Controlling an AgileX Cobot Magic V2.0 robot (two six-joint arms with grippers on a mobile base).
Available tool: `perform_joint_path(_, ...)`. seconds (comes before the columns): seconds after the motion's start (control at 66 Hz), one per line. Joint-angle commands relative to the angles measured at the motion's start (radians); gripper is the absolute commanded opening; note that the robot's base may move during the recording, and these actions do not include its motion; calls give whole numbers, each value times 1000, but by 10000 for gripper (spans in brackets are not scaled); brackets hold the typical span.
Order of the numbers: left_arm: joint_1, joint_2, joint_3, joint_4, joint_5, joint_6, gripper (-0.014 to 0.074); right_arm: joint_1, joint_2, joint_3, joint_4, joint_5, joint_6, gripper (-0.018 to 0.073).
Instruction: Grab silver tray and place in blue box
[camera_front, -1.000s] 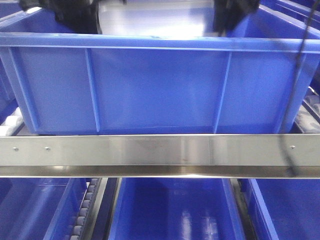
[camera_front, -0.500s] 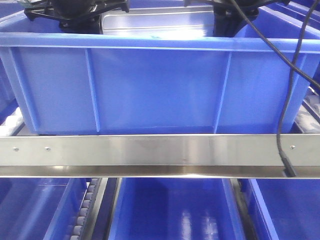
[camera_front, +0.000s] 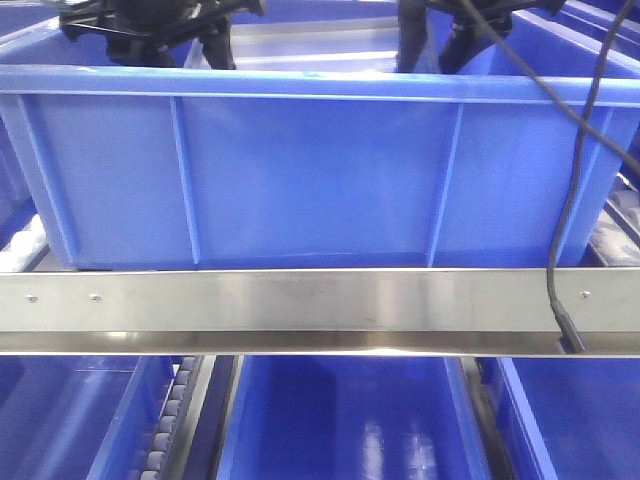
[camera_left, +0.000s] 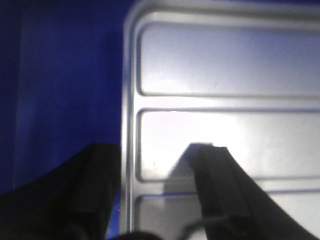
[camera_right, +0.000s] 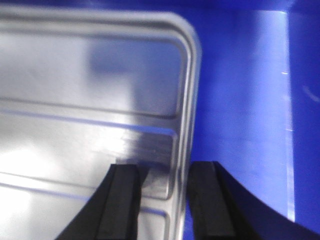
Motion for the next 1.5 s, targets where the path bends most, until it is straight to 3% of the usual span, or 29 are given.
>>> perform_joint_path(0.0, 4, -54, -38, 2, -77, -1, 274, -4, -54, -42, -23, -88, -12, 364)
perform_joint_path(0.243, 4, -54, -38, 15, -77, -1, 245, -4, -54, -42, -27, -92, -12, 340)
perform_joint_path(0.288, 4, -54, -38, 15, -75, -1, 185, -4, -54, -42, -27, -92, -12, 277)
perform_joint_path(0.394, 4, -54, -38, 17, -76, -1, -52, -4, -54, -42, -27, -92, -12, 66)
perform_joint_path(0.424, 4, -52, -38, 17, -78, -1, -111, -4, -54, -42, -27, -96, -12, 43)
perform_joint_path(0.637, 15, -73, -38, 17, -77, -1, -94, -4, -62, -42, -34, -119, -18, 55)
perform_joint_path(0.803, 22, -164, 5, 19, -94, -1, -93, -2, -111, -17, -34, -122, -146, 53)
perform_joint_path(0.894, 22, -225, 97, 23, -165, -1, -93, -2, -169, 56, -34, -176, -188, 53)
perform_joint_path(1.076, 22, -394, 377, 17, -426, -1, -93, -2, -340, 307, -56, -410, -192, 53)
perform_joint_path(1.273, 22, -612, 678, 61, -555, -1, -93, -2, -570, 616, -122, -614, -192, 53)
perform_joint_path(1.364, 22, -720, 812, 127, -646, -1, -93, -2, -682, 740, -135, -668, -192, 53)
perform_joint_path(1.486, 22, -877, 968, 129, -671, -1, -93, -2, -850, 886, -137, -683, -192, 53)
